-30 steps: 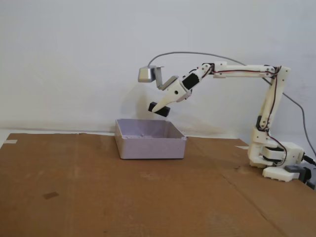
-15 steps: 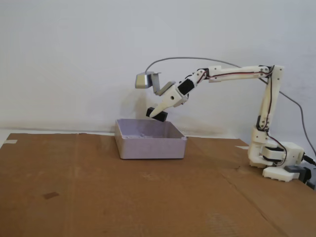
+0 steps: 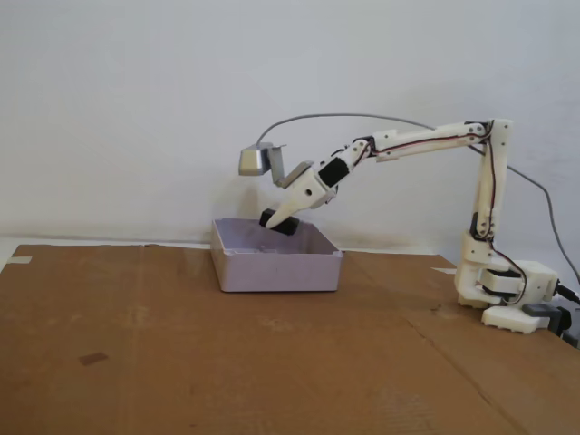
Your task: Grasp a block and put it in the box.
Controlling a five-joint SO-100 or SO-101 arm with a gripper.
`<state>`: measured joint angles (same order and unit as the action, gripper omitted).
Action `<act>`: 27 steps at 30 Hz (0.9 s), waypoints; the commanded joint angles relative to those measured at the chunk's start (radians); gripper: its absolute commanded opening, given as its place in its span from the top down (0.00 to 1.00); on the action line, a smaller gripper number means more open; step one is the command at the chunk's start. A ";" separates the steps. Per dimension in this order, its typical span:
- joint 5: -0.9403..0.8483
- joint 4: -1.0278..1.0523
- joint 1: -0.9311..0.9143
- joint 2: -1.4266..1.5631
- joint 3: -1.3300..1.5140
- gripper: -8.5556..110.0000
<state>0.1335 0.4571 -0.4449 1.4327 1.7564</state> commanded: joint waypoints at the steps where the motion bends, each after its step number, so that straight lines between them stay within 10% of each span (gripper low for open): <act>1: -0.012 -0.063 0.032 0.023 -0.051 0.87; 27: -0.012 -0.118 -0.031 -0.112 -0.048 0.87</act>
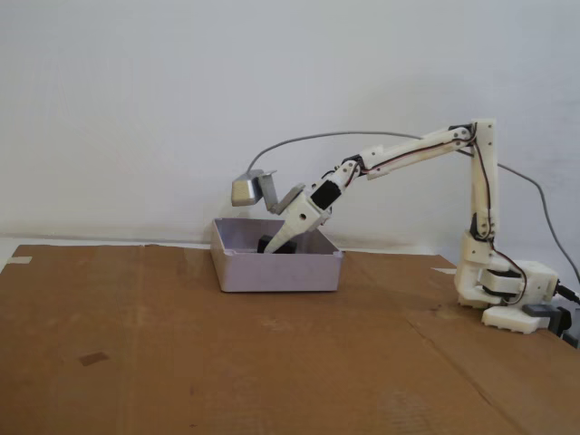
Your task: Grasp a block and put it in the box.
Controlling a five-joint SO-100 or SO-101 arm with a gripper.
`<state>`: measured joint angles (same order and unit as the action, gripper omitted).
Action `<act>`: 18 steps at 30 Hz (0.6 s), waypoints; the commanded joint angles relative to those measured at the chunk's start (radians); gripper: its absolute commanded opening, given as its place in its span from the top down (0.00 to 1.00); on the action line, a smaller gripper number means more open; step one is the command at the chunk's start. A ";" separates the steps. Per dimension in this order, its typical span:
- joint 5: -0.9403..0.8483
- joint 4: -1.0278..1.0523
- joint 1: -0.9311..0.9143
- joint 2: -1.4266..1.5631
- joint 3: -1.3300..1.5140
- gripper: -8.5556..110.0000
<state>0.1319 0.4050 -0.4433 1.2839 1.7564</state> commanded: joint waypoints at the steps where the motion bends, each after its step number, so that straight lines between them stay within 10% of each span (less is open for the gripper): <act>1: -0.011 -0.078 -0.035 0.032 -0.046 0.87; 18: -0.011 -0.087 -0.034 0.020 -0.037 0.80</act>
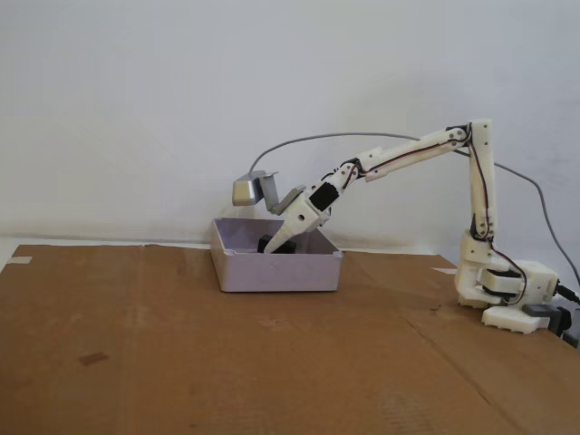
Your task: Grasp a block and put it in the box.
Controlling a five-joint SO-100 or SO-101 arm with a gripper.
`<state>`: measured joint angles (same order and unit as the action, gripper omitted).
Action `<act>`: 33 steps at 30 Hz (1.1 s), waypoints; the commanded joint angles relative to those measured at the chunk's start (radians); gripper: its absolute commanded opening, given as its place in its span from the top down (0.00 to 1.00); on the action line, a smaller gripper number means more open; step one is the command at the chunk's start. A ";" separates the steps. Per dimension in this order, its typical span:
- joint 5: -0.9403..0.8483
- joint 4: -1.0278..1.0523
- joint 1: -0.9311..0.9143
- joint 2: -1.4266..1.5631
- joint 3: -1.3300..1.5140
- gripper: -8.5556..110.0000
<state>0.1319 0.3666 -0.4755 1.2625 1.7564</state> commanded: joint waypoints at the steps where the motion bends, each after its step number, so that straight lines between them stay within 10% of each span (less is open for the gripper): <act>1: -0.011 -0.049 -0.002 0.041 -0.037 0.79; 33: -0.011 -0.038 0.014 0.242 -0.040 0.77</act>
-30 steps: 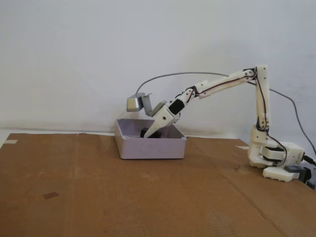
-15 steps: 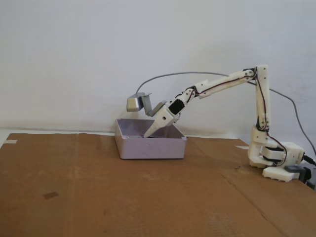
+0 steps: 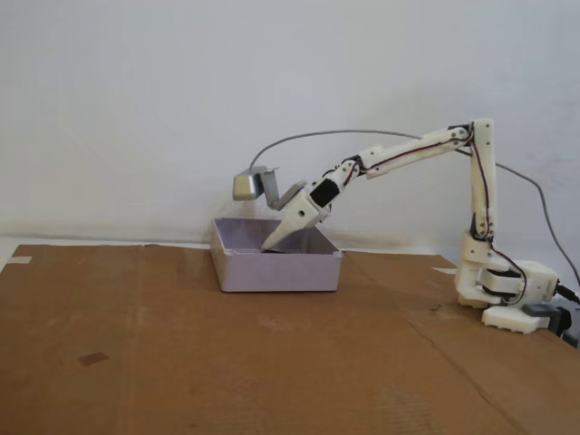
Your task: Grasp a block and put it in the box.
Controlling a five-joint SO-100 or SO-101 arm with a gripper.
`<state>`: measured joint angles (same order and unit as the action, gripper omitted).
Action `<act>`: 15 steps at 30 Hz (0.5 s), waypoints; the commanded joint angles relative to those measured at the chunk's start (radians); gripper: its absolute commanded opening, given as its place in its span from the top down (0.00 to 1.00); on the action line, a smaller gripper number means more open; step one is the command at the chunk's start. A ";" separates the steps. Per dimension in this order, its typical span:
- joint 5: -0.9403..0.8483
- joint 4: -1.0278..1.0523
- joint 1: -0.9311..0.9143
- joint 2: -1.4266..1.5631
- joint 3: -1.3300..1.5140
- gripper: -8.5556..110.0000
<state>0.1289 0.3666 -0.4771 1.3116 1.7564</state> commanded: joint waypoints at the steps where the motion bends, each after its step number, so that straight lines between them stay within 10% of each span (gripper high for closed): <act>1: -0.008 -0.037 0.015 0.204 -0.043 0.77; 15: -0.008 0.026 0.117 0.410 -0.044 0.77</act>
<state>0.1289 0.3881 -0.4019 1.5463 1.7564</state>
